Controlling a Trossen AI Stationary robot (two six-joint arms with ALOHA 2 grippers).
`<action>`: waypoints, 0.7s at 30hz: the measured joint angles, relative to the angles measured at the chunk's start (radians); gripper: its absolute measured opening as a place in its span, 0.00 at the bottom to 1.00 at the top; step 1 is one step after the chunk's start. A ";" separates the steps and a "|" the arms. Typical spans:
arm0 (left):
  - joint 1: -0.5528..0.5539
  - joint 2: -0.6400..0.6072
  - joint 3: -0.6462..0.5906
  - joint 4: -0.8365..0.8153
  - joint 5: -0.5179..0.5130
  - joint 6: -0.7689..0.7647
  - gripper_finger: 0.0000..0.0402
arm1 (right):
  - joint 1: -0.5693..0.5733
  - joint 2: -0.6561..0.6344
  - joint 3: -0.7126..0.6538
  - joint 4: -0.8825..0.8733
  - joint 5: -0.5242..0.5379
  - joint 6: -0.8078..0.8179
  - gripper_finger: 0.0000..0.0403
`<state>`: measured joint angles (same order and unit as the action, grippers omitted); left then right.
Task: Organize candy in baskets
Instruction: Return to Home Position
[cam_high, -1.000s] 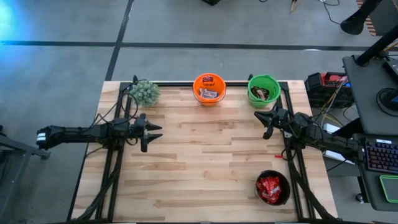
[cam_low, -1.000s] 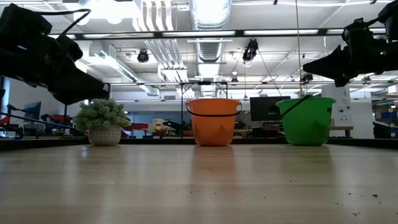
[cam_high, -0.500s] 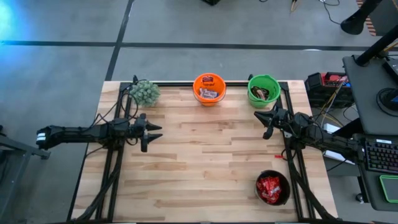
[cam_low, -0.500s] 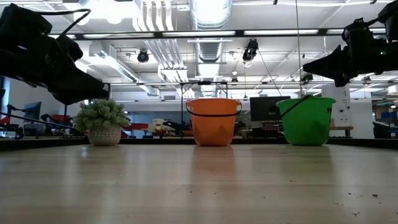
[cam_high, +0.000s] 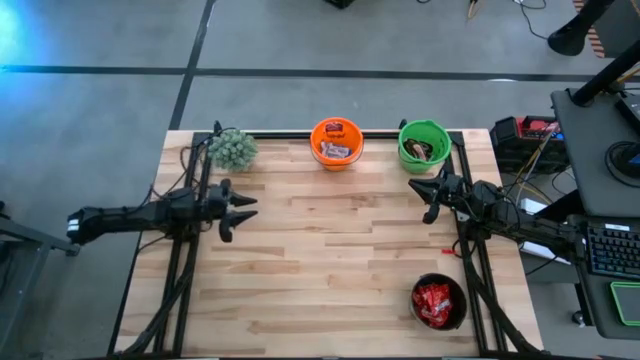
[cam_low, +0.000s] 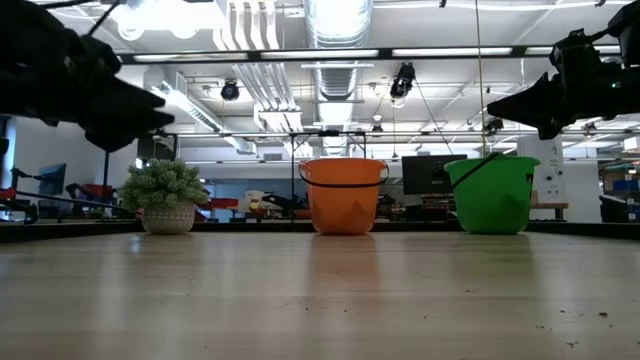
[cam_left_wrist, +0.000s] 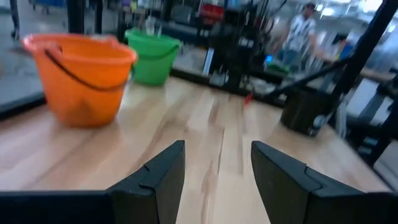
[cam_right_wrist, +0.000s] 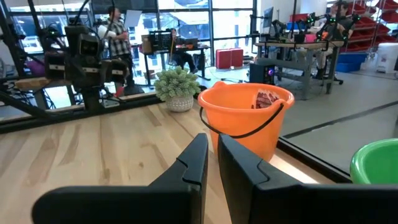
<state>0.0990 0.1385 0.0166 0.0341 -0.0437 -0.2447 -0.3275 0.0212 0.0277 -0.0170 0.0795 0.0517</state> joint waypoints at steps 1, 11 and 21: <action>0.000 -0.024 0.000 -0.001 0.000 0.000 0.42 | 0.000 0.000 0.000 0.000 0.000 0.000 0.07; 0.000 -0.139 0.000 0.001 0.000 0.000 0.42 | 0.000 0.000 0.000 0.000 0.000 0.000 0.07; 0.000 -0.139 -0.006 0.002 0.001 0.000 0.42 | 0.000 0.000 0.000 0.000 0.000 0.000 0.07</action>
<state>0.0990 -0.0002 0.0110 0.0360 -0.0429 -0.2451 -0.3275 0.0212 0.0273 -0.0166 0.0795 0.0514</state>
